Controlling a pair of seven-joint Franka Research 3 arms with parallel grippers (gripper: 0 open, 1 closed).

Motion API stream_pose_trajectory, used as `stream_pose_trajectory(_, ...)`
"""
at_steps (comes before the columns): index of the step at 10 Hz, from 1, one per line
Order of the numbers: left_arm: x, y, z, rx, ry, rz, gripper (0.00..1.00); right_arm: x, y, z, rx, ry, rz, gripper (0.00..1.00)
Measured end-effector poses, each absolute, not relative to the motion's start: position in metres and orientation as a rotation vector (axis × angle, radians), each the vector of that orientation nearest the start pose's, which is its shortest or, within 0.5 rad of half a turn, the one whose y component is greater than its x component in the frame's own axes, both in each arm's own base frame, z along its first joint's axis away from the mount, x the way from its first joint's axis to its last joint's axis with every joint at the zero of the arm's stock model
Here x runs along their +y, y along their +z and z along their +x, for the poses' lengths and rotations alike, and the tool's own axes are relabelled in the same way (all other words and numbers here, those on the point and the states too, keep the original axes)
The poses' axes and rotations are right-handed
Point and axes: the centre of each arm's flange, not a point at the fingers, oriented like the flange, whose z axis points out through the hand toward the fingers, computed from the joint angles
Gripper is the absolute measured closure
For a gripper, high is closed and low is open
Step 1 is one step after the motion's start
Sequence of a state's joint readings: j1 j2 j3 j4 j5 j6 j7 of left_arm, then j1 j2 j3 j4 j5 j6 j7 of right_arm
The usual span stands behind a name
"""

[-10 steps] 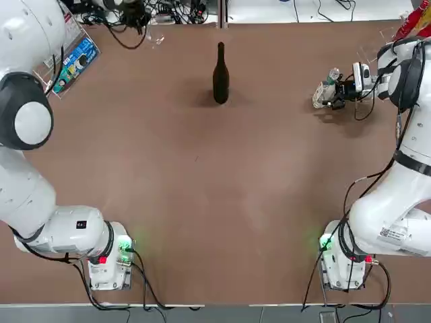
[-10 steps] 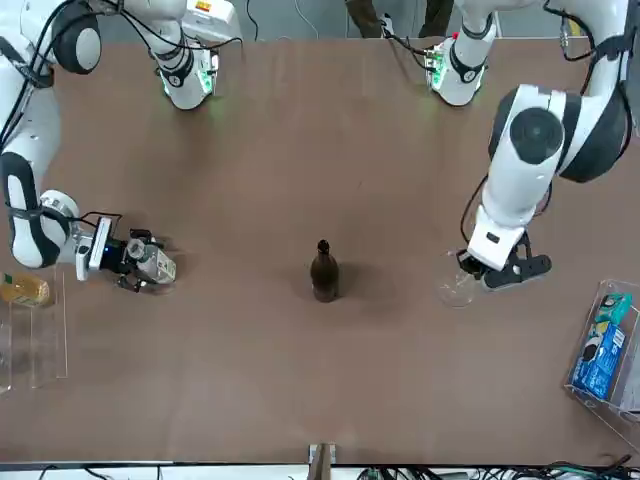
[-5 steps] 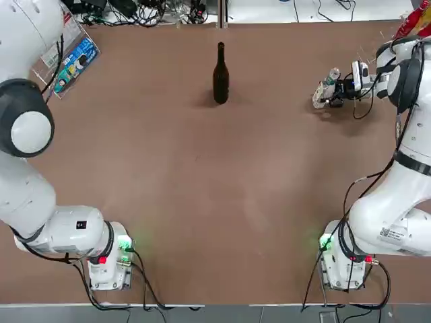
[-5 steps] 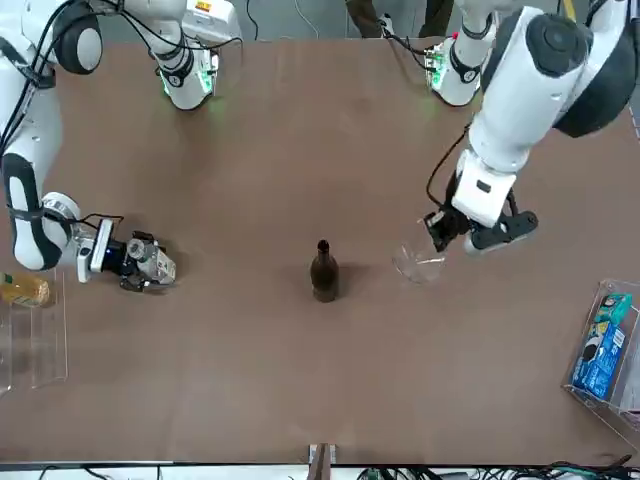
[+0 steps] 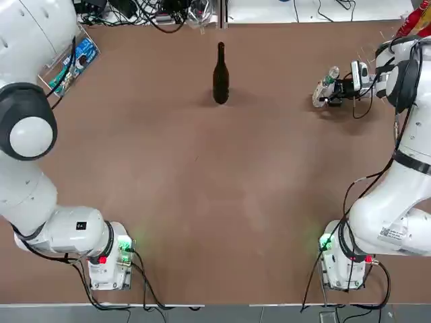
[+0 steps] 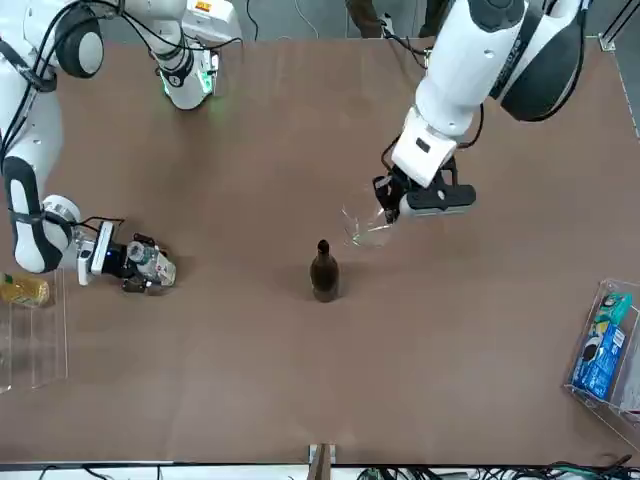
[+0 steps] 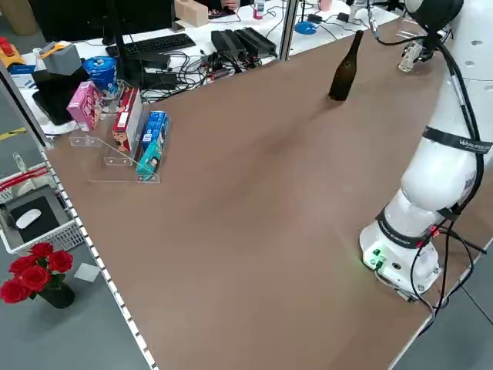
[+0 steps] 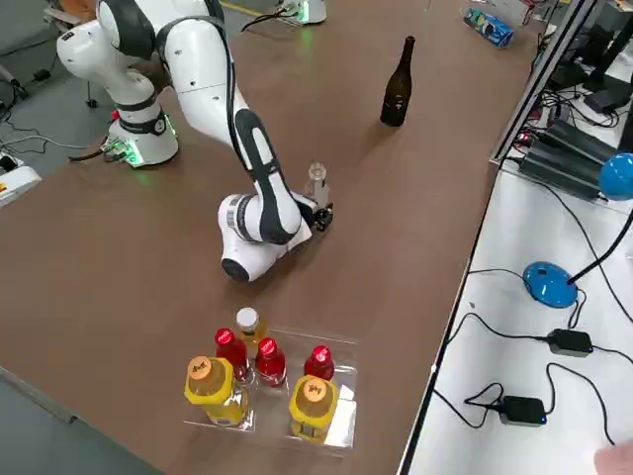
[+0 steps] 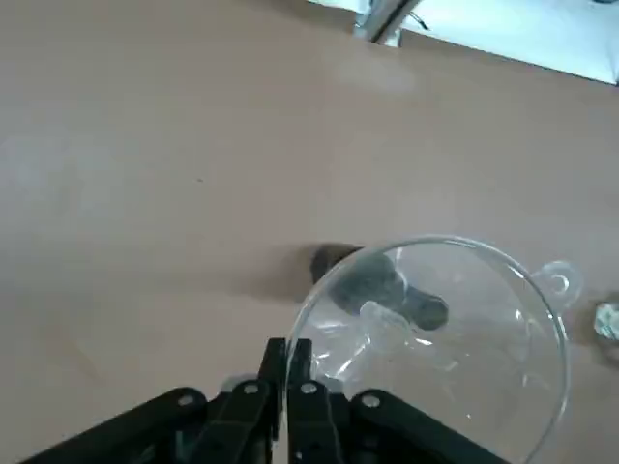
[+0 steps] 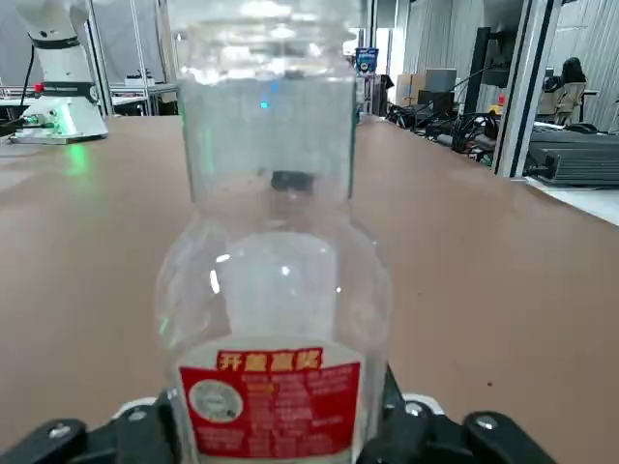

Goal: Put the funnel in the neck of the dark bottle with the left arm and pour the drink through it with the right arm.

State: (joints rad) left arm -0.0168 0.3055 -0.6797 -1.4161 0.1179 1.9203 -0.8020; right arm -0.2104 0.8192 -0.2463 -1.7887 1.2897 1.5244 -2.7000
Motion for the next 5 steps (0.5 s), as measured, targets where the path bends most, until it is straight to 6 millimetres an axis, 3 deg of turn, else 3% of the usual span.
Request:
stream_pose_trajectory(3, -0.401, 0.571, 0.540, -0.120, -0.173, -3.403, 0.95, -0.151, 0.107, 0.558, -1.386, -1.157, -1.479, 0.31)
stream_pose_trajectory(5, -0.412, 0.562, 0.541, -0.079, -0.143, -3.421, 0.95, -0.151, 0.107, 0.559, -1.389, -1.158, -1.479, 0.33)
